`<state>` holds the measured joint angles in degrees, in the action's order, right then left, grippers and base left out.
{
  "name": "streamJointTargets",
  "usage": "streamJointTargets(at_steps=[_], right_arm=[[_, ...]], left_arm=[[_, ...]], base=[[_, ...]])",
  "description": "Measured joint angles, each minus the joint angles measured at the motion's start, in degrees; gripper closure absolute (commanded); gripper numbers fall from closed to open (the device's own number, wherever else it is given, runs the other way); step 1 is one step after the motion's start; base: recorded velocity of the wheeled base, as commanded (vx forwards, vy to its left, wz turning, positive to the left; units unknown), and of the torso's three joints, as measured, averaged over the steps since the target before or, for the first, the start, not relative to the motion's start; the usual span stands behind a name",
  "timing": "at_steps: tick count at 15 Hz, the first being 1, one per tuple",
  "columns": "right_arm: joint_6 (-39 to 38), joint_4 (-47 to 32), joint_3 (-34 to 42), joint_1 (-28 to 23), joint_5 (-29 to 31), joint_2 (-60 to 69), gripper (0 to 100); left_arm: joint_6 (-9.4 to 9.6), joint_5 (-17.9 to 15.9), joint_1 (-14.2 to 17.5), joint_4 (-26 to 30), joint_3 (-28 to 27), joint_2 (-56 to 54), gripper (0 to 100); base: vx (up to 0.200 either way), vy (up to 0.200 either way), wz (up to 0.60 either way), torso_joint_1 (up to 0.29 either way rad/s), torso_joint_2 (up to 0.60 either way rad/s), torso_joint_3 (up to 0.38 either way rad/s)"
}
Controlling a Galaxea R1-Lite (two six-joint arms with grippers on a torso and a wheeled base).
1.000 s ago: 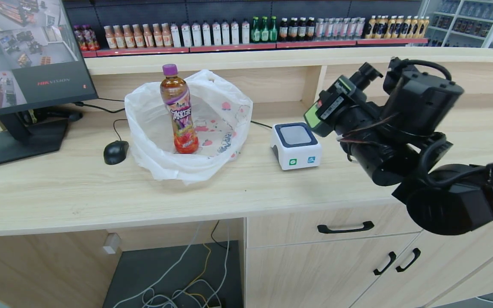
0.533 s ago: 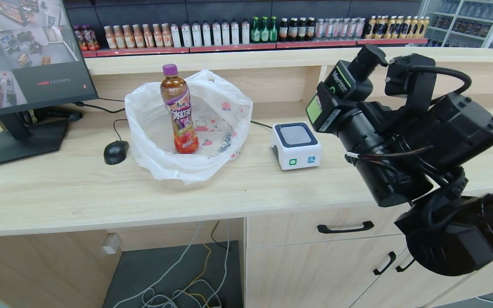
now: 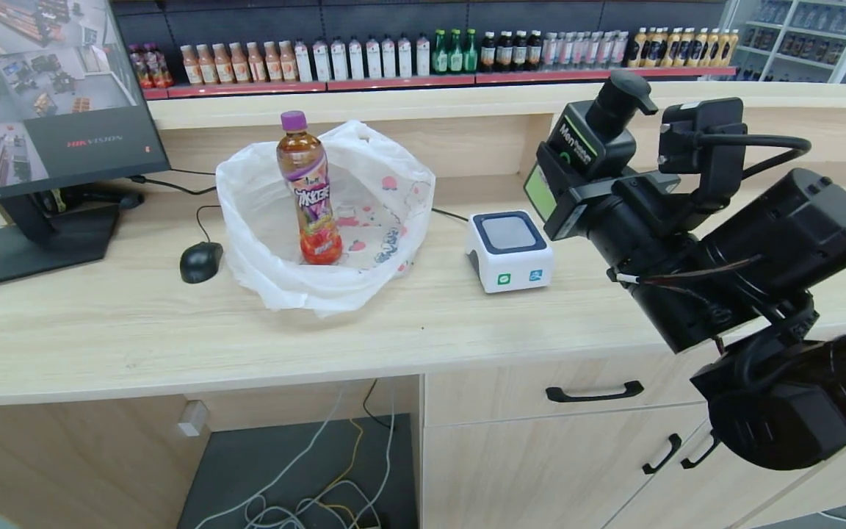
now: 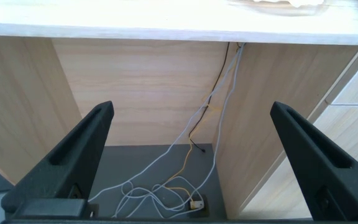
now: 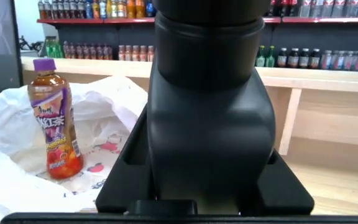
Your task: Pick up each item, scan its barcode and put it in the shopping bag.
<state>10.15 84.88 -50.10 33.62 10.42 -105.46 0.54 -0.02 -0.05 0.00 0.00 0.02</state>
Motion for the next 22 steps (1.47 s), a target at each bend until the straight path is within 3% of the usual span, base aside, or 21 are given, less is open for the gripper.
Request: streamJointTargets(at_steps=[11, 15, 22], right_arm=[[-4.04, -0.52, 0.09, 1.99, -0.38, -0.66, 100], [-4.14, -3.97, -1.35, 3.19, -0.38, -1.16, 100], [-5.51, -16.74, -13.12, 2.71, -0.39, -4.84, 100]], left_arm=[[-0.29, 0.02, 0.02, 0.00, 0.00, 0.00, 0], [-0.13, 0.02, -0.06, 0.00, 0.00, 0.00, 0], [-0.11, 0.02, 0.05, 0.00, 0.00, 0.00, 0]], base=[[0.000, 0.200, 0.00, 0.003, 0.00, 0.003], [0.000, 0.000, 0.00, 0.000, 0.00, 0.000], [0.000, 0.000, 0.00, 0.000, 0.00, 0.000]])
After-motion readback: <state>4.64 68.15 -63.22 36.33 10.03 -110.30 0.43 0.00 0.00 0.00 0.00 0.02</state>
